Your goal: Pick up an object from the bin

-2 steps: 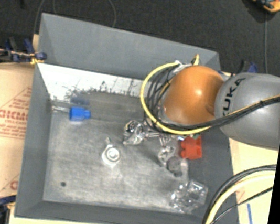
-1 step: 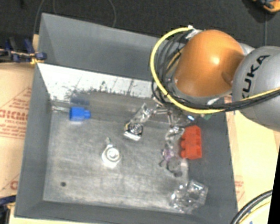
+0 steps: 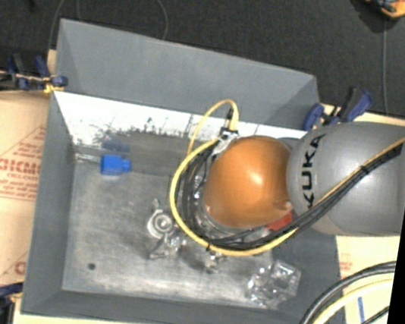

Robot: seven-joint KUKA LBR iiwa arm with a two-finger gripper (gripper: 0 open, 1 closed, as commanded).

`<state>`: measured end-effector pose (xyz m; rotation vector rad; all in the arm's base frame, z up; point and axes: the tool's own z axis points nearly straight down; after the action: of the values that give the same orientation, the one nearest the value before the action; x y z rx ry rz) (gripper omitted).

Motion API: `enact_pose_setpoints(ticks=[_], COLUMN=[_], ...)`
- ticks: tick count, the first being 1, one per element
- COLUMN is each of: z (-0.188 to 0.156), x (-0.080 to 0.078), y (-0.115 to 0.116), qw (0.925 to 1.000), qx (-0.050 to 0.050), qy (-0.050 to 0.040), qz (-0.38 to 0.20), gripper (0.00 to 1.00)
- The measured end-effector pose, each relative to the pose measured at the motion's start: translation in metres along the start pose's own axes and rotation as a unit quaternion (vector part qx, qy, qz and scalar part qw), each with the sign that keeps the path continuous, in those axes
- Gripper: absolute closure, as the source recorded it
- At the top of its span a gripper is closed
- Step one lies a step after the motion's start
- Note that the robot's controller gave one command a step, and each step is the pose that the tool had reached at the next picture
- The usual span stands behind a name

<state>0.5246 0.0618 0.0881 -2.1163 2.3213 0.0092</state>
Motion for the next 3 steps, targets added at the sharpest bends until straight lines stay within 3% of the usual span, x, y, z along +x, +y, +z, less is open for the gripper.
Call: enact_pose_setpoints(ticks=[1,2,3], z=[-0.002,-0.063,-0.061], x=[0.001,-0.042,-0.042], y=[-0.002,-0.088,-0.085], qw=[1.0,0.995,0.9951], qx=[0.003,0.006,0.003], qy=[0.0001,0.0009,-0.0004], qz=[0.0,-0.1,-0.099], gripper=[1.0,1.0,0.0])
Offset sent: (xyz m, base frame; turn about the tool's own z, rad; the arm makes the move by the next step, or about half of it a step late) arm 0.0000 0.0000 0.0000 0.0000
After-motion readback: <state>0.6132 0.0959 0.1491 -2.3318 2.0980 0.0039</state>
